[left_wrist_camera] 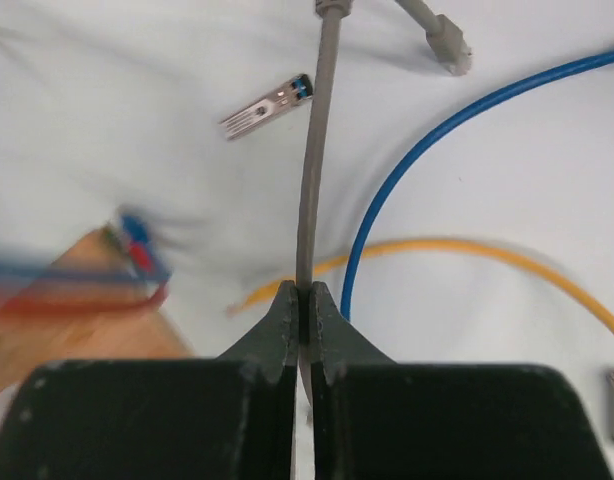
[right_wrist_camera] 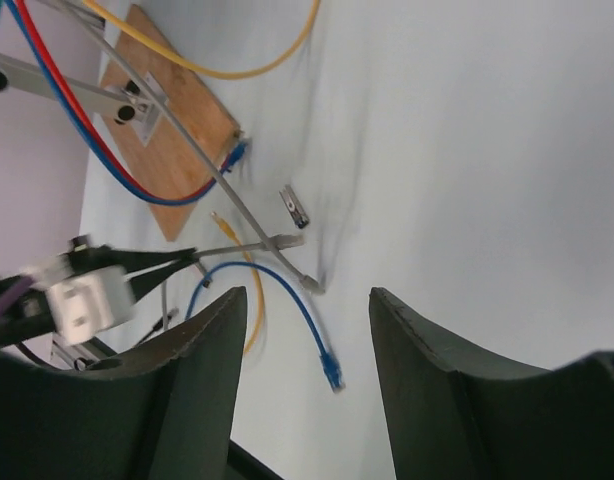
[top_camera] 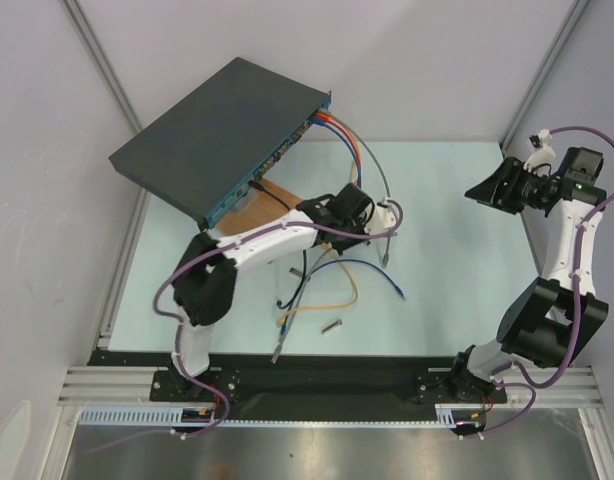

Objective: Insert the plug into the switch port
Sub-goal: Pick up the connector from the center of the board, then insert the connector into the switch port.

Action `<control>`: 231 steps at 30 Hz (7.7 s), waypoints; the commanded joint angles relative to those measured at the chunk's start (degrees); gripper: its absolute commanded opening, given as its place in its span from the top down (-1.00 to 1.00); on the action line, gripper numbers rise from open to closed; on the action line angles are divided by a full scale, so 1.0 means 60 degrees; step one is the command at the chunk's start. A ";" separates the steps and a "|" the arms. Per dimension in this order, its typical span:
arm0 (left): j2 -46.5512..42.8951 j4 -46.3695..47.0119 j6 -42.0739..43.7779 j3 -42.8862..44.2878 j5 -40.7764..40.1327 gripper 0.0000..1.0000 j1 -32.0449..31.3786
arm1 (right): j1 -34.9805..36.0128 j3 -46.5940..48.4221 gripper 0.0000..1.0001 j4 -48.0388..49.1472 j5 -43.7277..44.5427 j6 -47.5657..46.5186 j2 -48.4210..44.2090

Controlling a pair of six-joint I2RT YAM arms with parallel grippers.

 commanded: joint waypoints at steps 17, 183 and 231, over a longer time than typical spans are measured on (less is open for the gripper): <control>-0.6186 0.0343 -0.2136 -0.2251 0.2419 0.99 0.0506 | 0.2578 -0.0013 -0.12 0.4537 -0.1800 0.3426 -0.1438; -0.4693 0.9941 -1.5936 -0.1065 0.9277 0.99 0.4667 | 0.9639 -0.1391 0.37 1.0384 0.2857 -0.1700 -0.2831; -0.7242 0.4301 -0.7030 -0.0639 0.6553 -0.89 0.6952 | 0.7662 0.9639 1.00 0.1799 0.2915 -0.0353 0.6251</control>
